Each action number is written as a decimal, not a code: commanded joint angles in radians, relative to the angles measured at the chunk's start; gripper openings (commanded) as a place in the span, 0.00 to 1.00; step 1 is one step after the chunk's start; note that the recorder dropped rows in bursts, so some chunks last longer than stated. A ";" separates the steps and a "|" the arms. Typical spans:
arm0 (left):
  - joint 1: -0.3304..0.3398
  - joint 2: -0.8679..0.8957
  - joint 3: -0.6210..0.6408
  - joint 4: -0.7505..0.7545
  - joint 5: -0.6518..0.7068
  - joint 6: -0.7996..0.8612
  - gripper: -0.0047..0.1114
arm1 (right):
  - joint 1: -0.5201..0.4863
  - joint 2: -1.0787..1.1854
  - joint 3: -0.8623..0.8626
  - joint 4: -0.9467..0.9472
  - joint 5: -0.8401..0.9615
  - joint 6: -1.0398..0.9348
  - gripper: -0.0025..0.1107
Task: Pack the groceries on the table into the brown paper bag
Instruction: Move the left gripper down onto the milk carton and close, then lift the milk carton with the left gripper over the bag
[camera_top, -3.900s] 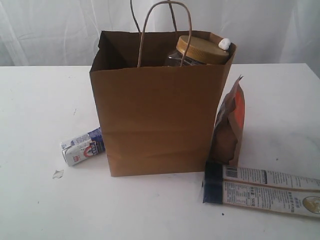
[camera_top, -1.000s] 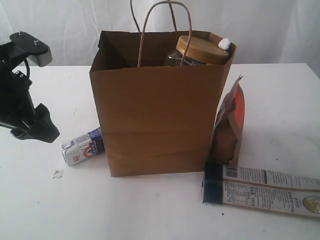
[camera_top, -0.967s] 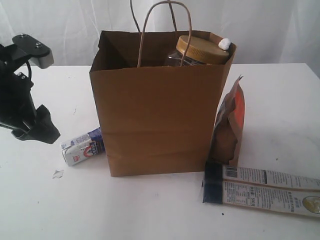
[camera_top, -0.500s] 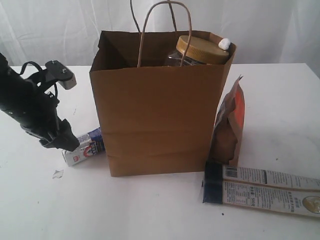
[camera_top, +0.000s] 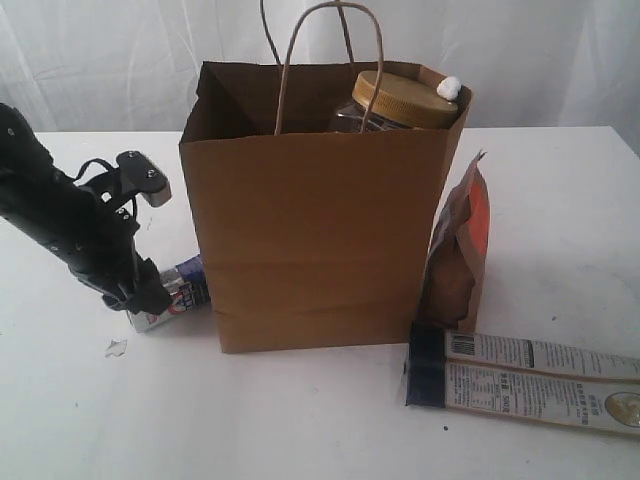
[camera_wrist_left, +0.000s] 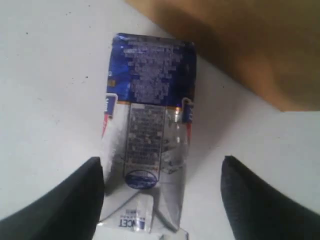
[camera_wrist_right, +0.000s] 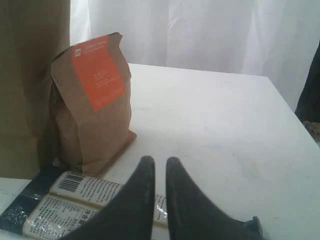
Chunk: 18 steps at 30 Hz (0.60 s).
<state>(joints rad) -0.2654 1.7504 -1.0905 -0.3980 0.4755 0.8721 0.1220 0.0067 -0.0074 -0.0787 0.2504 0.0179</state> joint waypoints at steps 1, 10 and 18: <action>0.004 0.035 -0.003 -0.032 -0.009 0.025 0.64 | -0.003 -0.007 0.007 0.003 -0.005 -0.004 0.10; 0.004 0.087 -0.003 -0.051 -0.053 0.044 0.52 | -0.003 -0.007 0.007 0.003 -0.005 -0.002 0.10; 0.004 0.061 -0.003 -0.051 -0.064 -0.043 0.04 | -0.003 -0.007 0.007 0.003 -0.005 -0.002 0.10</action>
<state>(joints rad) -0.2654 1.8367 -1.0905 -0.4292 0.4118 0.8867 0.1220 0.0067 -0.0074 -0.0787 0.2504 0.0179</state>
